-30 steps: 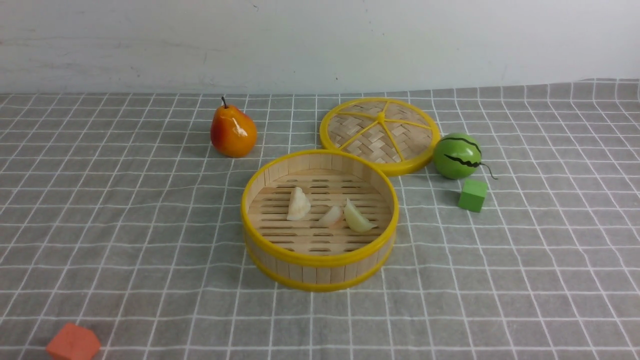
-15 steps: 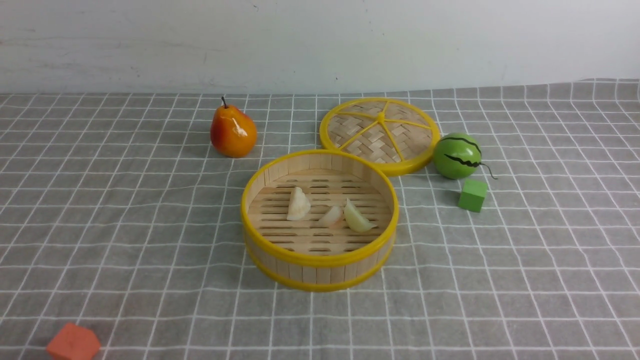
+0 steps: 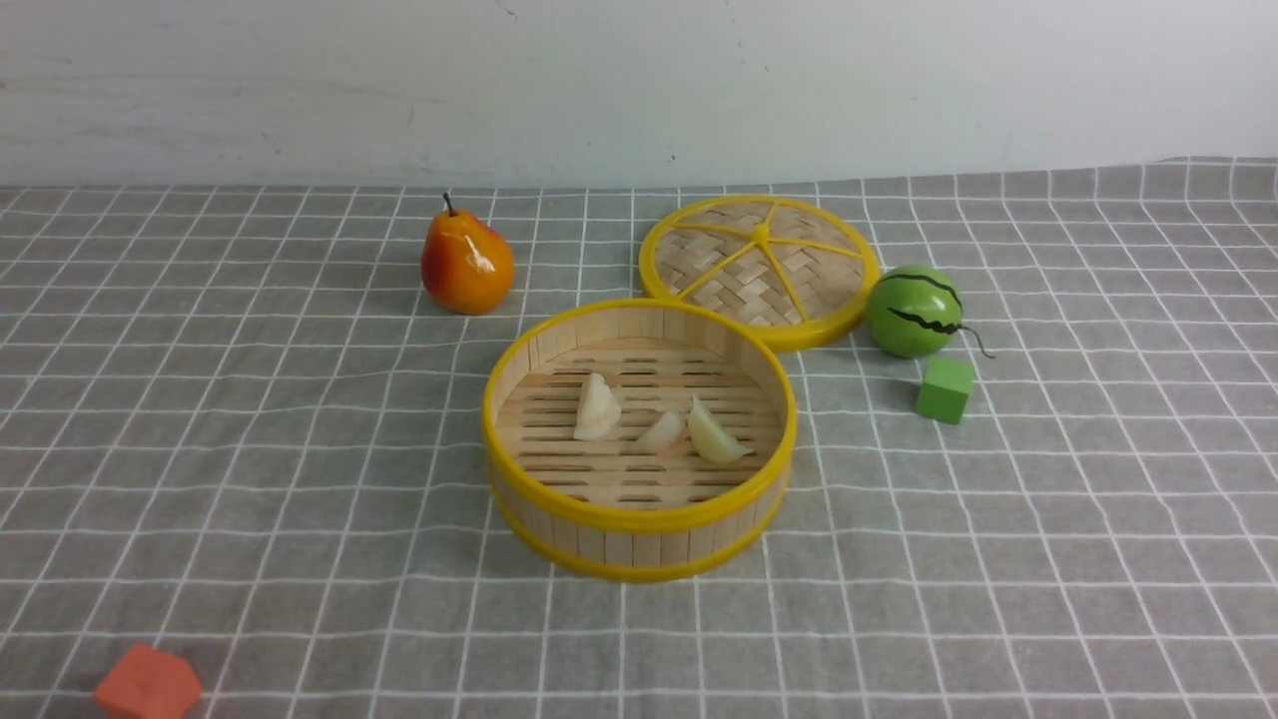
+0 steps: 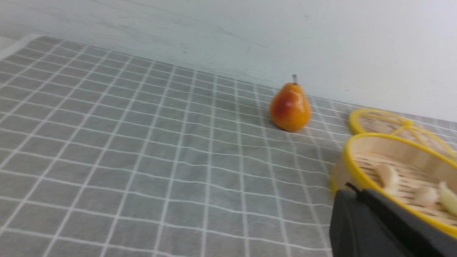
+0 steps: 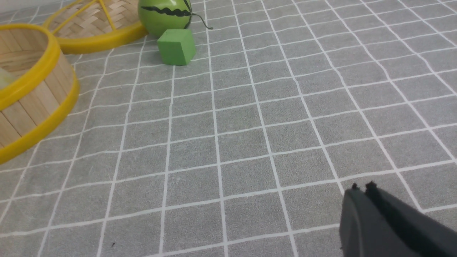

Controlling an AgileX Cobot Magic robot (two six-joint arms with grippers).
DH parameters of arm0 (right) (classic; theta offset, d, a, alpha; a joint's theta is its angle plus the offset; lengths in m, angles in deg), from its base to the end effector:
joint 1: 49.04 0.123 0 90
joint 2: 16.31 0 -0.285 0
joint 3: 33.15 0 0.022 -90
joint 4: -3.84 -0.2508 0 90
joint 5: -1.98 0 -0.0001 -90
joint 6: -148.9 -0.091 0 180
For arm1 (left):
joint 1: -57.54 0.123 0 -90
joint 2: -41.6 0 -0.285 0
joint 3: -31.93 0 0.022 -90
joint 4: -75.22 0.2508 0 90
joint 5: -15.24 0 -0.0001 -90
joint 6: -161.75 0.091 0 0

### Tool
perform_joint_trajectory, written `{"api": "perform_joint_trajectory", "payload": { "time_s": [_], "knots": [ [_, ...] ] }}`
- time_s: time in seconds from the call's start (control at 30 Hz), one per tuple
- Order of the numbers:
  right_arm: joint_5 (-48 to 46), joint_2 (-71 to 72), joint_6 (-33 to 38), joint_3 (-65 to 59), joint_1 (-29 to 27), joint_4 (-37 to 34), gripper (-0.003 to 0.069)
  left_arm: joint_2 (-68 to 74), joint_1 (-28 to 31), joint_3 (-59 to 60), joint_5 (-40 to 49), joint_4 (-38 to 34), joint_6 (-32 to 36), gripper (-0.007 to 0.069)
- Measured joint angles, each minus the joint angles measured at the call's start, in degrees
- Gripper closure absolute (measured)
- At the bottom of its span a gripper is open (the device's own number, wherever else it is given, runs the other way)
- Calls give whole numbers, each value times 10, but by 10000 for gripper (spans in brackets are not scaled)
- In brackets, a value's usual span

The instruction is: Put the dumplings into the steamer on the table with the grey tablecloth.

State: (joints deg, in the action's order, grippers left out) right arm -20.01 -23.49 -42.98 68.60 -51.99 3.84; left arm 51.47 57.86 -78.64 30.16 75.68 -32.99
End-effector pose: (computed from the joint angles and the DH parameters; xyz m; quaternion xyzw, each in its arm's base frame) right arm 0.0522 -0.0027 0.1732 0.1040 0.7993 0.0461 0.5901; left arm 0.0523 0.0005 0.2332 -0.0939 0.7266 -0.0820 0.6756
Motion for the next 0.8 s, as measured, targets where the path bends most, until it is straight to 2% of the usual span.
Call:
{"api": "perform_joint_trajectory", "payload": {
  "time_s": [0.07,0.17,0.37,0.53,0.8],
  "knots": [
    [0,0,0,0,0,0,649,-1,37,30,-13,-11,7,638],
    [0,0,0,0,0,0,646,-21,53,69,-17,1,-18,638],
    [0,0,0,0,0,0,639,-26,23,94,-11,16,-27,638],
    [0,0,0,0,0,0,638,-26,-34,94,40,18,-19,638],
    [0,0,0,0,0,0,636,-26,-32,94,67,6,-5,638]
  ]
}}
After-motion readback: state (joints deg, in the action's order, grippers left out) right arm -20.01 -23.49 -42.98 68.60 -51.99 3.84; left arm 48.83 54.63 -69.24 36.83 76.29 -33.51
